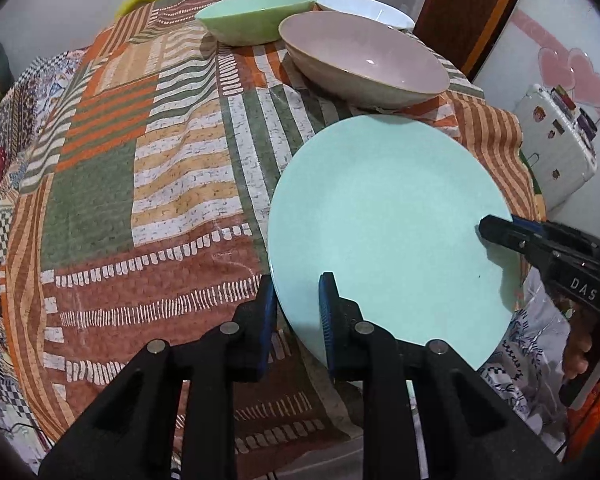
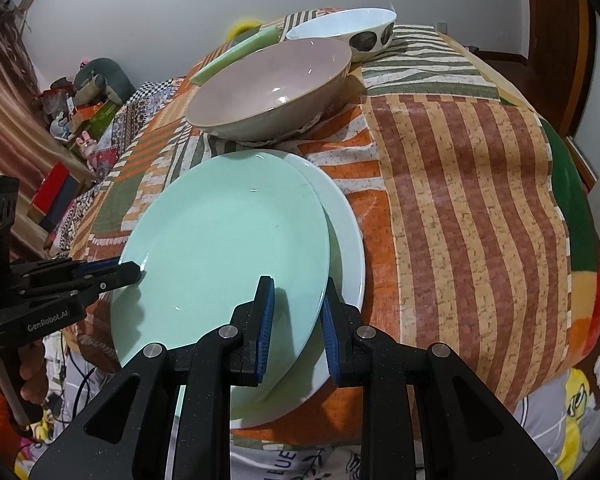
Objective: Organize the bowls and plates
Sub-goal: 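Lower the mint-green plate onto the white plate and open both grippers, then reach both grippers to the pale pink bowl rim and grasp it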
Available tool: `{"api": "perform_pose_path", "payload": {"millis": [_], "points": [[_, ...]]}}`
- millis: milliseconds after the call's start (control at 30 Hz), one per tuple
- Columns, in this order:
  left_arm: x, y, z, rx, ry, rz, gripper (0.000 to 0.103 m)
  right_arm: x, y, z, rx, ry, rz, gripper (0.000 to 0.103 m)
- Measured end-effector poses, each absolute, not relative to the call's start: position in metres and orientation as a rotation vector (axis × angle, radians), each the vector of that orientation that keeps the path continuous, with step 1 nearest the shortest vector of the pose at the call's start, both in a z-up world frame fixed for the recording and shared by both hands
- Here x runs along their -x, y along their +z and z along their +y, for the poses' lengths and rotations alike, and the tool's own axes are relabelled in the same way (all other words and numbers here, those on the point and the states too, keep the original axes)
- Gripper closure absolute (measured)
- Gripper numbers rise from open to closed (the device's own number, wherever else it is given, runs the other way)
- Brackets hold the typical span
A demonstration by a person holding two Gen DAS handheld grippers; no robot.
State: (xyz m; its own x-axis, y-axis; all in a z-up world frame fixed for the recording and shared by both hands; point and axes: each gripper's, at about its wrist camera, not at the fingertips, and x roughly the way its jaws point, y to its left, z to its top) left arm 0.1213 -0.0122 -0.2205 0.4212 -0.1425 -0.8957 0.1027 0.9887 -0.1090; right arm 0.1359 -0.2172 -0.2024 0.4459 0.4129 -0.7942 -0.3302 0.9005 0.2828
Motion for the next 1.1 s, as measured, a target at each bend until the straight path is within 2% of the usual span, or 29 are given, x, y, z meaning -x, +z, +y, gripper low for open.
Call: {"api": "perform_pose_path", "payload": {"millis": [400,667,733,800,900,967,1100], "points": [[-0.122,-0.220,-0.016,0.005,-0.154,1.120,0.078,-0.140,-0.191,-0.214,0.013,0.387,0.943,0.081],[-0.121,-0.189,-0.010,0.040,-0.176,1.045,0.074,-0.143,-0.177,-0.223,-0.001,0.388,0.908,0.072],[-0.124,-0.177,-0.010,0.039,-0.175,1.013,0.071,-0.144,-0.171,-0.226,-0.014,0.396,0.893,0.071],[-0.128,-0.165,-0.010,0.043,-0.170,0.971,0.061,-0.146,-0.164,-0.225,-0.022,0.397,0.875,0.071],[-0.136,-0.147,-0.011,0.044,-0.165,0.909,0.055,-0.150,-0.154,-0.224,-0.034,0.401,0.845,0.071],[-0.144,-0.140,-0.010,0.045,-0.156,0.878,0.052,-0.155,-0.147,-0.224,-0.042,0.402,0.825,0.071],[-0.163,-0.134,-0.007,0.069,-0.151,0.851,0.048,-0.167,-0.135,-0.223,-0.054,0.397,0.786,0.063]]}}
